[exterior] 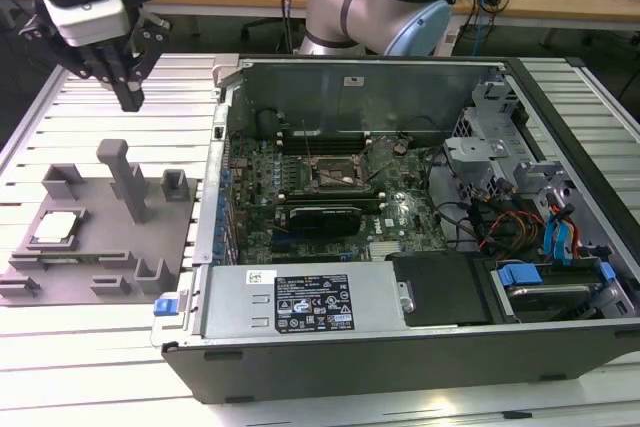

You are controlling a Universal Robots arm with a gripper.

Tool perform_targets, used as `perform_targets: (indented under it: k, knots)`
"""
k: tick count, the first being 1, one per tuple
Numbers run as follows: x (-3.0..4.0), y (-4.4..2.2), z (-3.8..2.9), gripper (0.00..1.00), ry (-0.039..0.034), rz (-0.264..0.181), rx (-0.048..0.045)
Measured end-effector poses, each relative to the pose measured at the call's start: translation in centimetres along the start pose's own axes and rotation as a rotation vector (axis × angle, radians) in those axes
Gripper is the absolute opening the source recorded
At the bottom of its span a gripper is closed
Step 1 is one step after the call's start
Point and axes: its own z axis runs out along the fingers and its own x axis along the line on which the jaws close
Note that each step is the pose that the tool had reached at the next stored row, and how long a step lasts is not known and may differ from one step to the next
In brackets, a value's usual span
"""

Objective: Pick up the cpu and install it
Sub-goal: 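Reach for the cpu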

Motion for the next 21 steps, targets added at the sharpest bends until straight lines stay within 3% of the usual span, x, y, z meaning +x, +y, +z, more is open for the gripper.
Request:
perform_targets:
  k: [13, 16, 21]
  knots:
    - [2.61, -0.17, -0.11, 0.11, -0.0028, 0.0, -0.0002]
    - [4.18, -0.28, -0.18, 0.11, -0.0051, 0.0, -0.0004]
    - [5.59, -0.37, -0.11, 0.11, -0.0064, 0.0, -0.0005]
